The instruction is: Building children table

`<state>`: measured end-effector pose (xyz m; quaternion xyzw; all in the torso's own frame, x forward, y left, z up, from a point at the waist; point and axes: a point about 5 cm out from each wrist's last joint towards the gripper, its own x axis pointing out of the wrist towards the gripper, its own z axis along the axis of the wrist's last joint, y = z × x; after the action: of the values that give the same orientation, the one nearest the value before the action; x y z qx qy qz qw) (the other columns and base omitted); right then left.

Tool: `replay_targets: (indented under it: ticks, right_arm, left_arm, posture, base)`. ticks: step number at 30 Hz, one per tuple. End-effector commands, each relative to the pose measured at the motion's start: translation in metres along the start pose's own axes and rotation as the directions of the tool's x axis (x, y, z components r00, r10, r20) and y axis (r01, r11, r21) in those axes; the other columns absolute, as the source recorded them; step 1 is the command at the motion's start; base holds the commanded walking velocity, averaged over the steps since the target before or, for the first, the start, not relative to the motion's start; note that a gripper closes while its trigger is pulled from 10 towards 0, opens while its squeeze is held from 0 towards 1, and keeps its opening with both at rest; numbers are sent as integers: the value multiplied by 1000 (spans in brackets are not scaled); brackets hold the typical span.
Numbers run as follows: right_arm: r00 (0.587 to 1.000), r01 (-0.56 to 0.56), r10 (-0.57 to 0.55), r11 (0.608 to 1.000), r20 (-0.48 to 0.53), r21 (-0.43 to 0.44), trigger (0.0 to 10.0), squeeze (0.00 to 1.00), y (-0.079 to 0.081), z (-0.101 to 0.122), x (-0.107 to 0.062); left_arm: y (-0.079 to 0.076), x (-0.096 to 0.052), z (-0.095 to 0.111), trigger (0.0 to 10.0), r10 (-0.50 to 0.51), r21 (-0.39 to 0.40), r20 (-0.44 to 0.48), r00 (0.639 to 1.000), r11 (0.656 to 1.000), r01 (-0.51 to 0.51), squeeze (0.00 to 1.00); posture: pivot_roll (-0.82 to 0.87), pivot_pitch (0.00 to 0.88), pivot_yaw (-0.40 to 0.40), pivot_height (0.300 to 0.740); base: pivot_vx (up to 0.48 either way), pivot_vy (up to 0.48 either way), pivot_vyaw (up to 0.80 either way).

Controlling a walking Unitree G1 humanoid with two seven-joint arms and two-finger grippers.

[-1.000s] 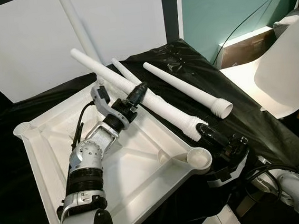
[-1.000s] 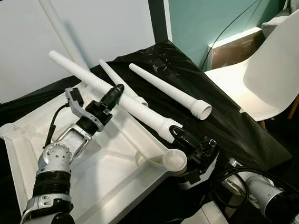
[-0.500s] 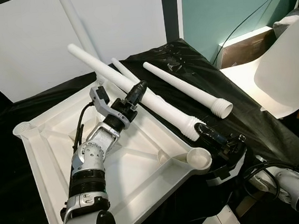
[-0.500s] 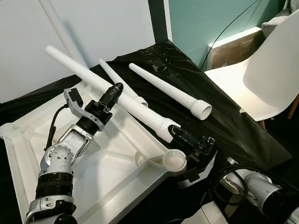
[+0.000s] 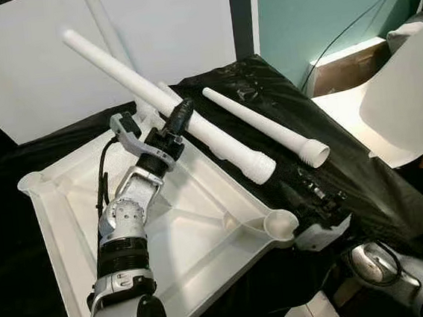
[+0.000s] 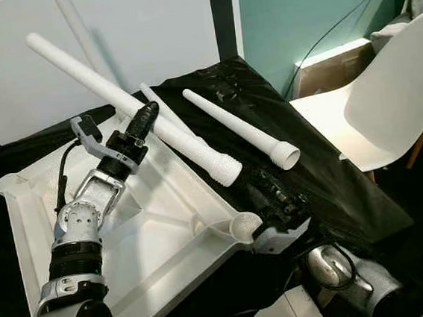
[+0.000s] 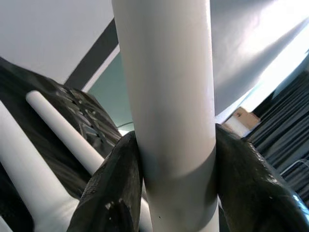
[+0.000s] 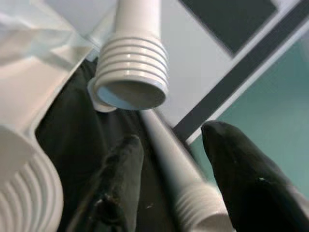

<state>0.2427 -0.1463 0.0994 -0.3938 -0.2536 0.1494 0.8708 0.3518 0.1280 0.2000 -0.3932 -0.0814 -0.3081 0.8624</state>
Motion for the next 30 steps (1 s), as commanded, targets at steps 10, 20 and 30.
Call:
replay_targets:
  ticks: [10, 20, 30]
  right_arm:
    - [998, -65, 62, 928, 20, 367, 10000, 0, -16, 32, 28]
    - [985, -169, 141, 891, 97, 421, 10000, 0, -35, 38, 66]
    - [946, -322, 288, 770, 151, 551, 10000, 1000, -27, 46, 94]
  left_arm:
    - [-24, 7, -8, 0, -126, 223, -64, 990, 965, 137, 0]
    - [-50, 3, -19, 0, -298, 258, -154, 942, 908, 329, 0]
    - [-64, -5, -29, 0, -335, 313, -209, 919, 867, 387, 0]
  posture:
    - [-156, 0, 133, 740]
    - [-142, 0, 130, 740]
    - [-113, 0, 111, 740]
  base:
    - [0, 0, 0]
    - [0, 0, 0]
    - [0, 0, 0]
